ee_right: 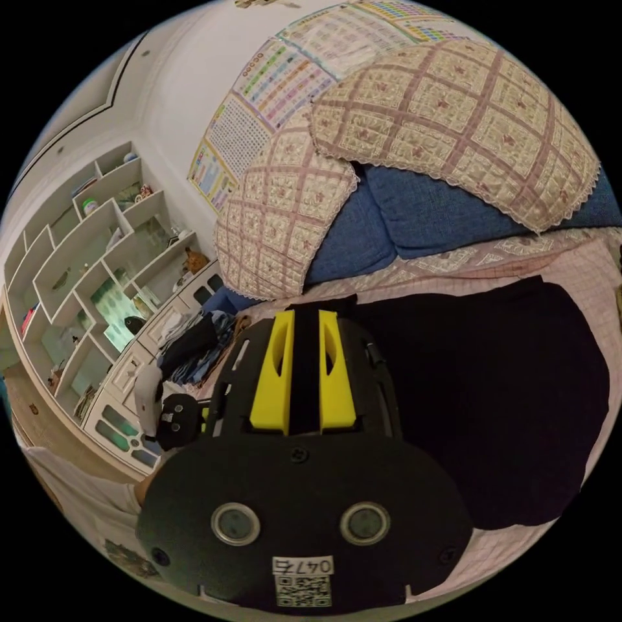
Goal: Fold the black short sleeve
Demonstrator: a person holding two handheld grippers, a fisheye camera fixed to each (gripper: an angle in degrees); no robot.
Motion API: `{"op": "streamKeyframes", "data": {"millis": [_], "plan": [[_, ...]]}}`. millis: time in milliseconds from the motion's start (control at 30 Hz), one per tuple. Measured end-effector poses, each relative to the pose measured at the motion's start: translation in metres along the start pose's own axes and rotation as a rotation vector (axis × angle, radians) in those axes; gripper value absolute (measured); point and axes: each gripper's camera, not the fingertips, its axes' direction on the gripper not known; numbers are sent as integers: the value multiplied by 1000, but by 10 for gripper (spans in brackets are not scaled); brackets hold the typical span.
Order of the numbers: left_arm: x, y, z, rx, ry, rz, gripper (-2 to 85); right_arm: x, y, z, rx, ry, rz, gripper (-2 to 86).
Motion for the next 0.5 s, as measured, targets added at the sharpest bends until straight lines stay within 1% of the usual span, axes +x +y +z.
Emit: {"op": "streamKeyframes", "data": {"millis": [100, 133, 200, 233, 267, 300, 367, 433, 467, 500], "plan": [[-3, -2, -25, 27, 101, 70, -1, 0, 4, -16, 74, 27, 19, 19], [-3, 0, -30, 24, 108, 92, -3, -2, 5, -22, 90, 47, 10, 18], [-10, 17, -50, 9, 84, 130, -3, -6, 4, -25, 61, 45, -29, 16], [-15, 23, -54, 4, 72, 123, 0, -11, 2, -22, -17, 11, -84, 15], [-28, 36, -63, 1, 36, 90, 4, -19, 1, -13, -138, -27, -156, 13], [-47, 50, -74, 6, -15, 33, 12, -25, 1, -8, -208, -46, -204, 13], [-79, 70, -90, 31, -101, -50, 27, -53, 12, 14, -457, -67, -411, 13], [-108, 87, -104, 59, -168, -102, 45, -75, 25, 28, -548, 5, -548, 16], [-124, 94, -109, 53, -194, -112, 54, -88, 35, 37, -599, 46, -641, 18], [-137, 96, -111, 36, -211, -102, 62, -94, 41, 42, -627, 58, -684, 20]]}}
